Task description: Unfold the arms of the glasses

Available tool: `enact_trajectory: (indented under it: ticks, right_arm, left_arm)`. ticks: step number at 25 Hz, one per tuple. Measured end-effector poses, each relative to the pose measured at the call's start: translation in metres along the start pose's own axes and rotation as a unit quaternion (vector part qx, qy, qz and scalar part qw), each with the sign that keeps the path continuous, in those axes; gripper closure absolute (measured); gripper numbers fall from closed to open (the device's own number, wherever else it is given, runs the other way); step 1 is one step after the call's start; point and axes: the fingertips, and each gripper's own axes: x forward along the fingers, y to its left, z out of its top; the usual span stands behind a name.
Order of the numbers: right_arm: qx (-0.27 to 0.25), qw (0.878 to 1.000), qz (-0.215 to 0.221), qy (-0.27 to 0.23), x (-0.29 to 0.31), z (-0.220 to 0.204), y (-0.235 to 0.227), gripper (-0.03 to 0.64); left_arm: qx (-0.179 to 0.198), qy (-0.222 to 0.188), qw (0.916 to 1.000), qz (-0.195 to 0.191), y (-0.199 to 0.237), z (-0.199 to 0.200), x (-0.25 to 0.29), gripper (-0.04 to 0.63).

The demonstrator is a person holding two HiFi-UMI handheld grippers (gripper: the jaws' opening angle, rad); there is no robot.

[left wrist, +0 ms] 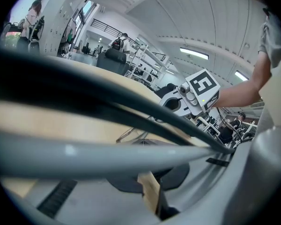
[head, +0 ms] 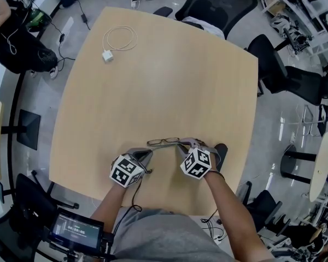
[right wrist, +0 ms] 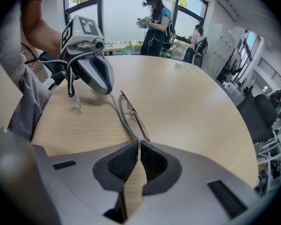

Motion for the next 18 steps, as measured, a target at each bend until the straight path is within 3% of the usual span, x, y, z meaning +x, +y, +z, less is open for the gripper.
enact_trajectory:
  ticks: [12, 18]
  right_arm:
    - [0.02, 1.0, 0.007, -0.003, -0.002, 0.005, 0.02, 0.594]
    - [0.021, 1.0, 0.004, -0.002, -0.005, -0.004, 0.023, 0.594]
  left_arm:
    - [0.008, 0.008, 0.9998, -0.016, -0.009, -0.003, -0.002, 0.589]
    - [0.073, -0.009, 0.9972, 0.015, 0.002, 0.01, -0.01, 0.588]
